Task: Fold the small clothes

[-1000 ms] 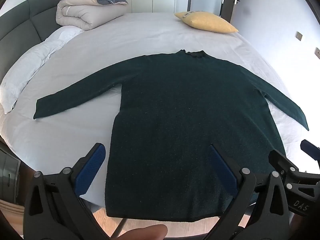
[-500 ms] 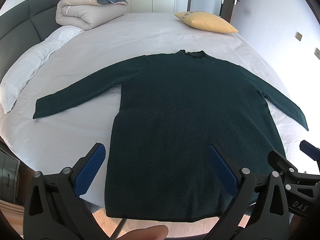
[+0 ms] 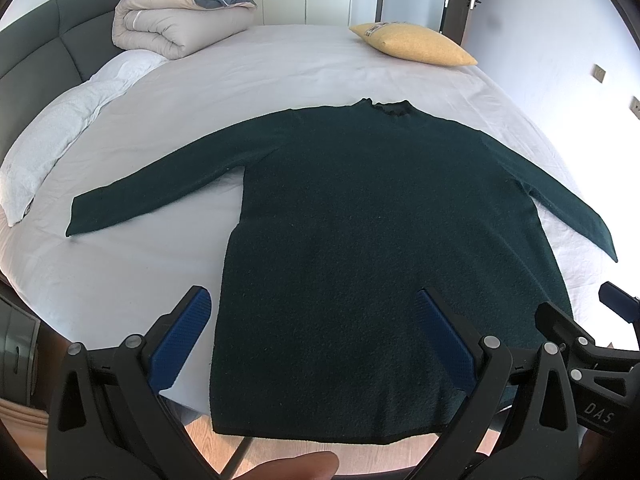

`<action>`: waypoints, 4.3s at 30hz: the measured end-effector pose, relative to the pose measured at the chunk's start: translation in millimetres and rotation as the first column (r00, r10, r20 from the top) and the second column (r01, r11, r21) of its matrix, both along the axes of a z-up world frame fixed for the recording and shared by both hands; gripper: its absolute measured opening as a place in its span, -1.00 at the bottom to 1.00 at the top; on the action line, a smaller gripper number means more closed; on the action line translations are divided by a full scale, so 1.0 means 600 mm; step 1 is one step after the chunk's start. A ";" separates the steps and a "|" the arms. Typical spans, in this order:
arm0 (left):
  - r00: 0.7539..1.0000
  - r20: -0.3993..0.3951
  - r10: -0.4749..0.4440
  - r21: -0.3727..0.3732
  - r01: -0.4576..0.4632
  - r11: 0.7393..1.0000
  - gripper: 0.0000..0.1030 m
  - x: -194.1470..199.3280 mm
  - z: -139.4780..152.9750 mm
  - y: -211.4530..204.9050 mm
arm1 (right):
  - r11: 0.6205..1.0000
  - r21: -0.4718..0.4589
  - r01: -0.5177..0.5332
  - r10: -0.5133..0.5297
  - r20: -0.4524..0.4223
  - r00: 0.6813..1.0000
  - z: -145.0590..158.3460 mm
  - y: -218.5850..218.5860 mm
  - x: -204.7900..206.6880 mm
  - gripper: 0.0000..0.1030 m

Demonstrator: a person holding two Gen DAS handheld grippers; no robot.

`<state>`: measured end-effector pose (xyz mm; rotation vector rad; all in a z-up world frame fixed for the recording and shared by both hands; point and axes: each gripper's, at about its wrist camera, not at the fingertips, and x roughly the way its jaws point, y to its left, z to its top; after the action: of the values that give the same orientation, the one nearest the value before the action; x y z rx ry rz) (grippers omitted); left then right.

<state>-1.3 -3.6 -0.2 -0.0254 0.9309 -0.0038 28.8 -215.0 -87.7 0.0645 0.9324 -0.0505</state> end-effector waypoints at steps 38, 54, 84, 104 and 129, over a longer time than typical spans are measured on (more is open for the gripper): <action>1.000 -0.002 -0.001 -0.003 0.001 1.000 1.00 0.000 -0.004 0.004 | 1.000 0.002 0.001 -0.001 -0.004 1.000 -0.008 0.005 -0.005 1.00; 1.000 -0.003 -0.001 -0.003 0.001 1.000 1.00 0.000 -0.004 0.003 | 1.000 0.002 0.001 -0.001 -0.006 1.000 -0.011 0.006 -0.003 1.00; 0.991 -0.007 0.134 -0.084 -0.134 0.987 1.00 0.046 -0.046 0.147 | 0.997 -0.042 -0.062 0.060 -0.047 0.997 -0.016 0.058 0.063 1.00; 0.802 -0.113 0.587 -0.695 -0.486 0.530 1.00 0.120 -0.142 0.661 | 0.940 0.087 -0.329 0.327 0.041 0.944 0.041 0.218 0.195 1.00; 0.613 -0.354 0.706 -0.873 -0.487 -0.015 0.43 0.122 -0.324 0.756 | 0.882 0.296 -0.367 0.354 0.098 0.930 0.014 0.222 0.187 0.96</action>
<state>71.9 449.8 -194.8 -1.6057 0.4973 0.2855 141.3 -82.1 -79.2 0.1816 0.8922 0.4451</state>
